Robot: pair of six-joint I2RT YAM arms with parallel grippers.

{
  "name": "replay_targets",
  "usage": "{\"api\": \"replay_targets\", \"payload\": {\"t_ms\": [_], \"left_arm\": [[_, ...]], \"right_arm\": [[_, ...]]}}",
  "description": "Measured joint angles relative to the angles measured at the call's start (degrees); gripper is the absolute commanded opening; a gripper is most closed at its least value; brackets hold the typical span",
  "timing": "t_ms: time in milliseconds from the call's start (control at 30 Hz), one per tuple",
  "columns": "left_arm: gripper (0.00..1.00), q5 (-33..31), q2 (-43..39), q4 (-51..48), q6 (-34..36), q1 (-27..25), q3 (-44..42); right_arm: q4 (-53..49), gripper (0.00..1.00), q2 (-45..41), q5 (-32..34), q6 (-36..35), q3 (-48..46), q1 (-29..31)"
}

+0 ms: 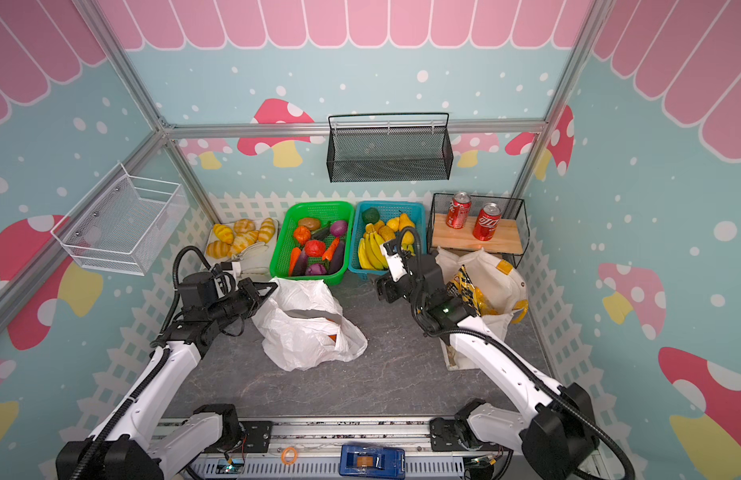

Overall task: Place the mixed food into the grocery bags and tie them
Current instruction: 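Withdraw the right gripper from the bag and move it over the teal basket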

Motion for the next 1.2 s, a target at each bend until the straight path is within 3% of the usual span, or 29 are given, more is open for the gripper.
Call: {"api": "replay_targets", "payload": {"t_ms": [300,700,967,1200], "left_arm": [[0.00,0.39,0.02,-0.22,0.02,0.00,-0.13],[0.00,0.92,0.50,0.26,-0.07,0.00,-0.13],[0.00,1.07,0.50,0.72,-0.04,0.00,-0.31],[0.00,1.09,0.50,0.83,-0.07,0.00,-0.42]], "right_arm": [[-11.39,0.80,25.29,14.99,-5.62,21.77,-2.23],[-28.30,0.74,50.99,25.24,-7.85,50.10,-5.44],[-33.44,0.77,54.27,22.10,-7.43,52.78,-7.43],[-33.27,0.74,50.75,17.25,-6.25,46.05,-7.72]]}}
